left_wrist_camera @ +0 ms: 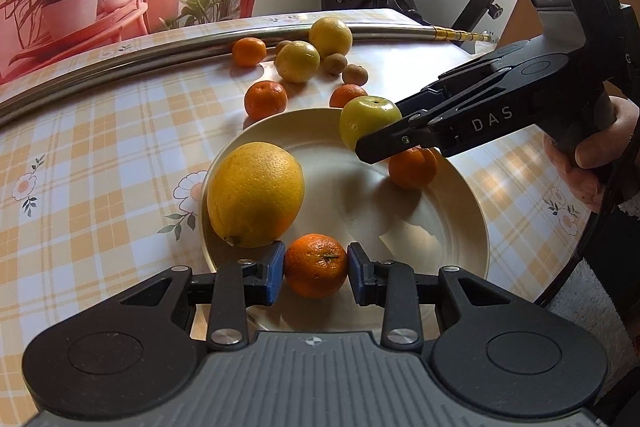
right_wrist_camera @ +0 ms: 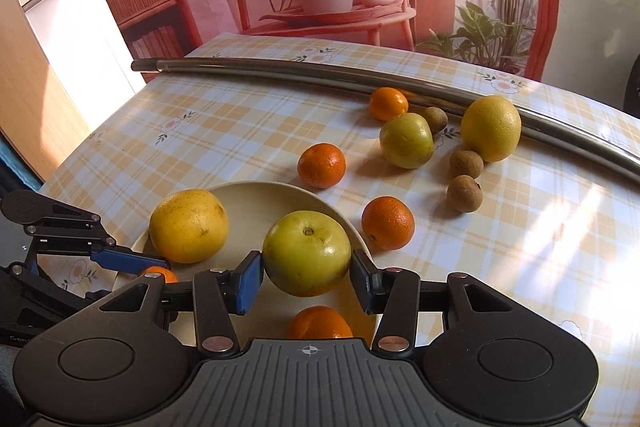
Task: Organize fruits
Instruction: 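Lower the orange and apple onto the beige plate and open both tools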
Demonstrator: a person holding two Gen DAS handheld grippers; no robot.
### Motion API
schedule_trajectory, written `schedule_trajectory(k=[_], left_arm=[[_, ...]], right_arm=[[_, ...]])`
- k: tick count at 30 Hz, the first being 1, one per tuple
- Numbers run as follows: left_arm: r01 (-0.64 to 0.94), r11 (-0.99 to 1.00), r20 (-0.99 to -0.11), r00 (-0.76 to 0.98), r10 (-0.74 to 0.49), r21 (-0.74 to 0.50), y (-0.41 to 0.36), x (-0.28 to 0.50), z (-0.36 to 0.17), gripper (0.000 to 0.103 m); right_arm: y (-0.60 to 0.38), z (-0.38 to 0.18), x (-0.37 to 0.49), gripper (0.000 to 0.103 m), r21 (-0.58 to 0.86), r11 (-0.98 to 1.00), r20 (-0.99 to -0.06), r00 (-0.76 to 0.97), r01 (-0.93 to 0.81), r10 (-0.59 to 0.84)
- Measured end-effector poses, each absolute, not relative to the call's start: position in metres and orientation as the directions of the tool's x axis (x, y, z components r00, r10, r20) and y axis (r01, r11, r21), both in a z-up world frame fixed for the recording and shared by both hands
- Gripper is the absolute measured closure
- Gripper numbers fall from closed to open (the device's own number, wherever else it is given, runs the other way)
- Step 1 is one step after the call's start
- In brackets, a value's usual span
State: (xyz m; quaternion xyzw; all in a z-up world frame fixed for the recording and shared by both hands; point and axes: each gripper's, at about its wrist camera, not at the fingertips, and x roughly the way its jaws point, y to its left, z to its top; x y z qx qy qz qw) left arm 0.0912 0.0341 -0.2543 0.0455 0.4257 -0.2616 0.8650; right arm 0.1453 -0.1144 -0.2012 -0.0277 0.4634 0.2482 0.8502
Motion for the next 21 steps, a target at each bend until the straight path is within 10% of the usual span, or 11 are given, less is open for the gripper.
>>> schedule_trajectory(k=[21], left_arm=[[0.446,0.88,-0.775,0.493,-0.395,-0.164,0.043,0.092,-0.256,0.067]], right_arm=[[-0.109,-0.211,0.146,0.058,0.174,0.875,-0.821,0.423,-0.452,0.382]])
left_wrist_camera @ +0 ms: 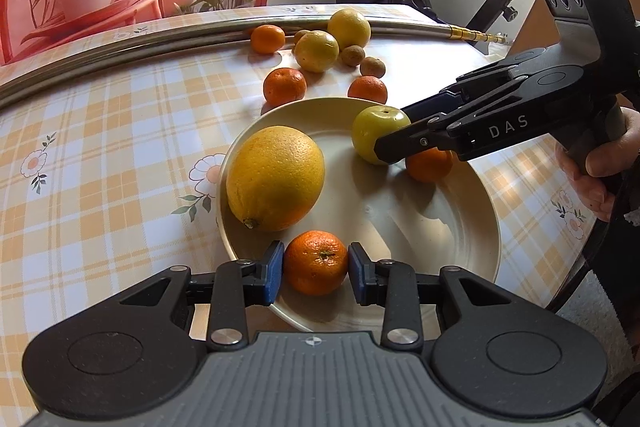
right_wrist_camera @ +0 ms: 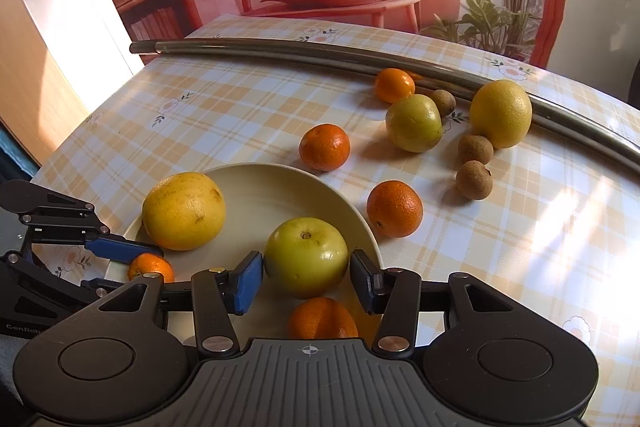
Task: Organize fruits
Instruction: 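Lower the orange and apple onto the beige plate and open both tools, then withdraw both open tools up and away from the plate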
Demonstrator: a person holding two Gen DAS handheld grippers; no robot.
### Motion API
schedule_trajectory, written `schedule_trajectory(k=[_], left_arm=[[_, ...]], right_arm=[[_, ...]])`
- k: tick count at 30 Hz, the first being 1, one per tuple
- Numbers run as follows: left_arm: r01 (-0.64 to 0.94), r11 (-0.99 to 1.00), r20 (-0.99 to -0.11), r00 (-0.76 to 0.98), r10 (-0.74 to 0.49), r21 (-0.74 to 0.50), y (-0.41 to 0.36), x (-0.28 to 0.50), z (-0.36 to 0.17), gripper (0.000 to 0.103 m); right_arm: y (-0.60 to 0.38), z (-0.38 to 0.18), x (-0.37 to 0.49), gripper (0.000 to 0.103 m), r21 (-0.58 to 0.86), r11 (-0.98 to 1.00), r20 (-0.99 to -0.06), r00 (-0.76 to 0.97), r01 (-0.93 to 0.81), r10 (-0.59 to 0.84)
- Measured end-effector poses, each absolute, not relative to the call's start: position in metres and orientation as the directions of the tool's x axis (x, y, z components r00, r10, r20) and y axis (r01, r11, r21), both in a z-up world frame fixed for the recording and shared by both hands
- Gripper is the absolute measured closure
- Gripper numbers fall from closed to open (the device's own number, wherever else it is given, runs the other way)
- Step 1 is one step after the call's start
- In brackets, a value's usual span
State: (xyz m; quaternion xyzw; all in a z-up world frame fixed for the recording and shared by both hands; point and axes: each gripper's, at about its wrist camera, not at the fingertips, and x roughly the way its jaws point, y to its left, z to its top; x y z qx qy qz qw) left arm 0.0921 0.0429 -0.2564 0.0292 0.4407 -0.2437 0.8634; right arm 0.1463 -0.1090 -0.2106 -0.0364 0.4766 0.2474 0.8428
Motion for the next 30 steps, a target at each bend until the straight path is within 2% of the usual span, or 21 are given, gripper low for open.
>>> schedule_trajectory(k=[3,8,10,12,15,17,18,20,24,30], left_arm=[[0.444,0.88,-0.775,0.492,-0.396,-0.167,0.044,0.091,-0.256,0.066],[0.443,0.87,-0.754,0.491,-0.437,-0.216,0.047,0.09,-0.252,0.041],[0.438,0.866,-0.74,0.495,-0.456,-0.24,0.05,0.09,-0.248,0.039],[0.43,0.863,-0.723,0.504,-0.473,-0.265,0.054,0.09,-0.243,0.038],[0.409,0.861,-0.688,0.531,-0.495,-0.304,0.062,0.09,-0.232,0.028],[0.396,0.856,-0.659,0.552,-0.511,-0.332,0.068,0.091,-0.223,0.023],[0.39,0.856,-0.649,0.562,-0.513,-0.338,0.071,0.092,-0.22,0.022],[0.372,0.859,-0.627,0.589,-0.511,-0.35,0.076,0.096,-0.211,0.01],[0.326,0.866,-0.6,0.626,-0.498,-0.379,0.083,0.104,-0.201,0.0],[0.326,0.882,-0.564,0.679,-0.469,-0.34,0.089,0.11,-0.192,0.0]], right_arm=[[-0.111,-0.208,0.144,0.057,0.161,0.88,-0.818,0.438,-0.447,0.372],[-0.118,-0.204,0.141,0.051,0.179,0.885,-0.795,0.467,-0.429,0.387],[-0.123,-0.201,0.139,0.046,0.199,0.886,-0.778,0.482,-0.418,0.402],[-0.128,-0.196,0.136,0.038,0.217,0.889,-0.757,0.505,-0.402,0.413],[-0.137,-0.184,0.129,0.026,0.218,0.903,-0.707,0.578,-0.37,0.407],[-0.145,-0.175,0.124,0.009,0.227,0.914,-0.666,0.631,-0.335,0.397],[-0.15,-0.17,0.121,0.005,0.232,0.92,-0.643,0.66,-0.315,0.388],[-0.159,-0.162,0.117,0.0,0.235,0.933,-0.602,0.713,-0.274,0.361],[-0.173,-0.151,0.111,0.0,0.242,0.949,-0.551,0.777,-0.201,0.305],[-0.184,-0.149,0.104,0.0,0.288,0.941,-0.498,0.811,-0.18,0.308]])
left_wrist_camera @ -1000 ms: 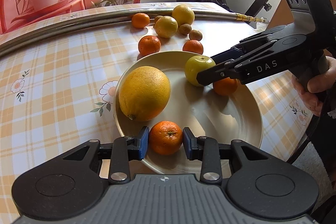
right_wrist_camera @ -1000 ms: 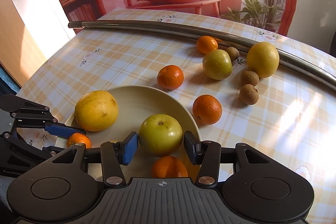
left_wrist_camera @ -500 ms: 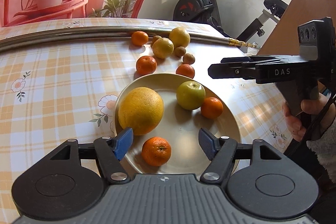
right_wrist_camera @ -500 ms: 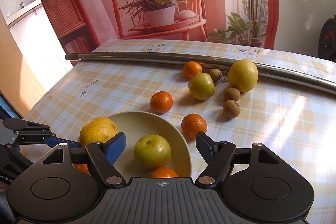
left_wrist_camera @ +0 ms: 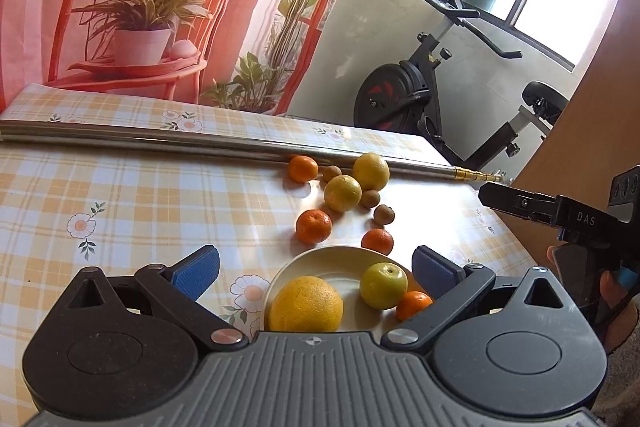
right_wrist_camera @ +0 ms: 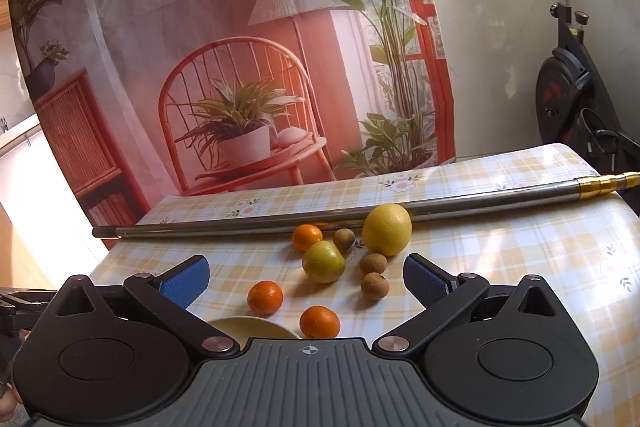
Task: Organize fruits
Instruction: 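Withdraw both open tools up and away from the plate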
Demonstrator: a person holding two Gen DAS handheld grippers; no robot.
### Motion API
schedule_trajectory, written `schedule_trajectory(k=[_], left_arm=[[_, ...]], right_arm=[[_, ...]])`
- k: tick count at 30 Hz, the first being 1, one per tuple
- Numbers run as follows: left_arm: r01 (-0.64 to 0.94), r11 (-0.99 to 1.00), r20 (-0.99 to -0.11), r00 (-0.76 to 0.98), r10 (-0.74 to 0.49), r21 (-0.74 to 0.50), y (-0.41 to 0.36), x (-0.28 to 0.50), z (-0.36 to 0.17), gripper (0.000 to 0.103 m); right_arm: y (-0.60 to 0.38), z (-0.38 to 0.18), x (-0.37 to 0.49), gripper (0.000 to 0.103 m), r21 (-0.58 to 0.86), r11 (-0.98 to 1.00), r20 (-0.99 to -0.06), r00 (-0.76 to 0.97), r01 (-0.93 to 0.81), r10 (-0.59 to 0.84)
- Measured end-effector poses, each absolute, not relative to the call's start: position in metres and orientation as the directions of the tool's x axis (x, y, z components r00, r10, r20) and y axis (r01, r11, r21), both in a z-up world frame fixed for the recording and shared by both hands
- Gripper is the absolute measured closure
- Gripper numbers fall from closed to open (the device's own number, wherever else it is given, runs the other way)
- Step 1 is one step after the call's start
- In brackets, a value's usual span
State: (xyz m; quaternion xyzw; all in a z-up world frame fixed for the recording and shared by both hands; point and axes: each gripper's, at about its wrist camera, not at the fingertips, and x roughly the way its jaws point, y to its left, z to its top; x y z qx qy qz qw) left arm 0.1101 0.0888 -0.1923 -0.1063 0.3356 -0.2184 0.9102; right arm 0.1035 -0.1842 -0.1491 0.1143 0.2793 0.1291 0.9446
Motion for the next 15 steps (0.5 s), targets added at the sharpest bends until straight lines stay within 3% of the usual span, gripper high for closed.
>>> schedule_trajectory(k=[5,10,15], left_arm=[[0.341,0.879,-0.54,0.695,-0.475,-0.334,0.089,0.112,-0.188,0.0],[0.287,0.934,-0.529,0.77,-0.356,-0.211,0.082,0.11,-0.176,0.0],[0.233,0.951,-0.52,0.798,-0.306,-0.203,0.086,0.114,-0.164,0.0]], right_arm=[[-0.183,-0.152,0.105,0.0,0.296,0.947,-0.506,0.819,-0.129,0.27],[-0.181,-0.153,0.102,0.0,0.294,0.945,-0.503,0.817,-0.145,0.282],[-0.172,-0.148,0.098,0.0,0.238,0.96,-0.498,0.83,-0.148,0.251]])
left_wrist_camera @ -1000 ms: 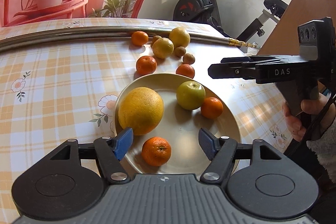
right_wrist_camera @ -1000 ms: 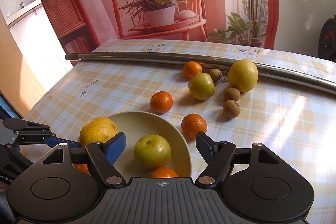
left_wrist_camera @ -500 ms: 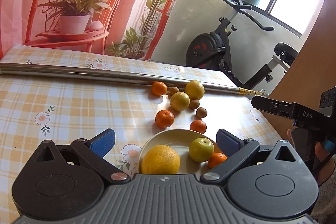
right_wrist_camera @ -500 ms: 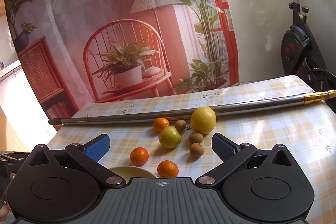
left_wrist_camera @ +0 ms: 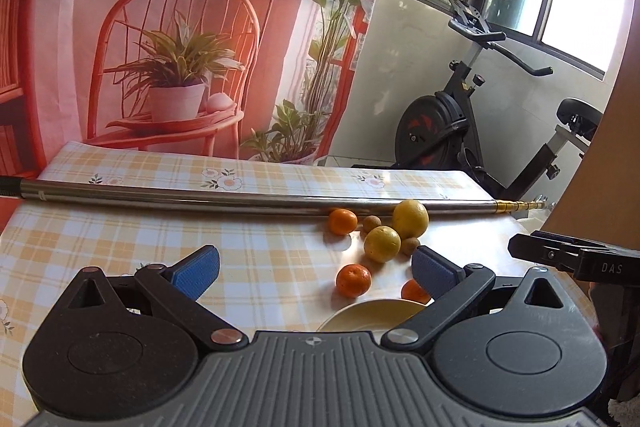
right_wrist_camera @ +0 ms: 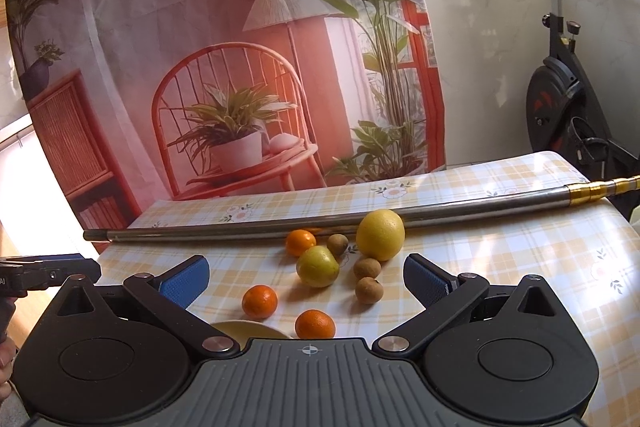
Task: Organize fruits
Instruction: 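Withdraw both open tools up and away from the plate, then move both tools toward the remaining fruit beside the steel rod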
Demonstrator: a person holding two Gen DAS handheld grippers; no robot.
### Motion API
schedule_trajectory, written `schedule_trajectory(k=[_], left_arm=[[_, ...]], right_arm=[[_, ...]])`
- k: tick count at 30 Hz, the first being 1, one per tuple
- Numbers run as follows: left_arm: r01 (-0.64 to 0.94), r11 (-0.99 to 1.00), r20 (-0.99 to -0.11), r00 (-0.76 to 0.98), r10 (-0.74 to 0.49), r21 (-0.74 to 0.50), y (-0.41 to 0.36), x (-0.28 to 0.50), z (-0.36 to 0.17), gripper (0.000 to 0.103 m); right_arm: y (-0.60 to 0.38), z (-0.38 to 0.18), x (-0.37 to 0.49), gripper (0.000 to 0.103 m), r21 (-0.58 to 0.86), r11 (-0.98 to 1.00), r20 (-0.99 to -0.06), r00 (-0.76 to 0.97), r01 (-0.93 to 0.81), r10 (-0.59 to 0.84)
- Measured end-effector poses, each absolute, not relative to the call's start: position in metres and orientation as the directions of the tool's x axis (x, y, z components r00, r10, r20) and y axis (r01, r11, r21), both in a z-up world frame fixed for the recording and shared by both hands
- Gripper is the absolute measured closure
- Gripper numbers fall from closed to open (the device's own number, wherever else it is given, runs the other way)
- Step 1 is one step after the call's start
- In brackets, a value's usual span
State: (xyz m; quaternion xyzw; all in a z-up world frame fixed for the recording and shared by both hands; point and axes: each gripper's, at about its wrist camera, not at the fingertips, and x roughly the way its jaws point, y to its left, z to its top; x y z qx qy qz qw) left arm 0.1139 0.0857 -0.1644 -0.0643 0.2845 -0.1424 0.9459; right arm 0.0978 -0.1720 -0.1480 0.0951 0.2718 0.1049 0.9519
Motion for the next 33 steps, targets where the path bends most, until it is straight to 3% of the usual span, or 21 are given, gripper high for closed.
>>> schedule_trajectory(k=[9,13,18,25,33], left_arm=[[0.158,0.983,-0.48,0.858,-0.182,-0.091,0.084,0.109,-0.144,0.0],[0.167,0.982,-0.475,0.859,-0.189,-0.088,0.082,0.109,-0.134,0.0],[0.17,0.985,-0.503,0.854,-0.131,0.032,0.071,0.114,-0.131,0.0],[0.181,0.981,-0.552,0.813,-0.187,-0.065,0.079,0.122,-0.132,0.0],[0.243,0.969,-0.555,0.813,-0.177,0.047,0.059,0.125,-0.139,0.0]], right_arm=[[-0.172,-0.141,0.084,0.0,0.193,0.973,-0.458,0.866,-0.122,0.2],[-0.177,-0.135,0.069,0.0,0.196,0.975,-0.393,0.902,-0.108,0.179],[-0.187,-0.127,0.05,0.0,0.205,0.977,-0.34,0.931,-0.063,0.132],[-0.192,-0.129,0.05,0.0,0.18,0.984,-0.418,0.905,0.001,0.076],[-0.195,-0.139,0.058,0.0,0.179,0.984,-0.468,0.882,0.025,0.063]])
